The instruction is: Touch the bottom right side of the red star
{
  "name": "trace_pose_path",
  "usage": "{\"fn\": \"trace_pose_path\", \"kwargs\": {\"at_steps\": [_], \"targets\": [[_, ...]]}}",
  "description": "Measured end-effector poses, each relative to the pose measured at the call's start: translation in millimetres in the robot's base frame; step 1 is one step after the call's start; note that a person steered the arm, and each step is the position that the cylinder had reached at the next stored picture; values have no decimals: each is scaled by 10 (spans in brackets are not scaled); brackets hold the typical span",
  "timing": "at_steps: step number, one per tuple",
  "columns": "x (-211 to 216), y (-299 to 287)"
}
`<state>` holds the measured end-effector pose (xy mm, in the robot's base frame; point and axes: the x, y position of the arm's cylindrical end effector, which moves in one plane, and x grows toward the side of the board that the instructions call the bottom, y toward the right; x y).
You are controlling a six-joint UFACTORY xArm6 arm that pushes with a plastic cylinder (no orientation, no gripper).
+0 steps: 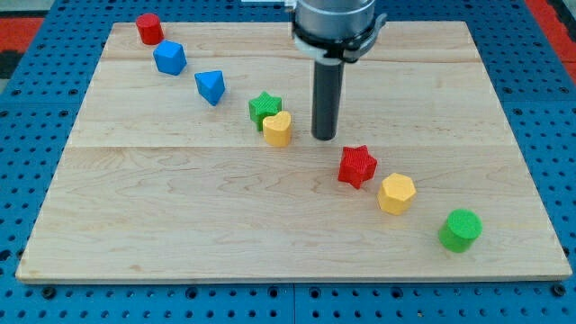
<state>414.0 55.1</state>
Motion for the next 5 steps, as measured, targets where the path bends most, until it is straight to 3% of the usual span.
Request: {"fn": "trace_pose_path", "kwargs": {"at_steps": [1, 2, 5], "targets": [[189, 893], [482, 1272], [621, 783]]}}
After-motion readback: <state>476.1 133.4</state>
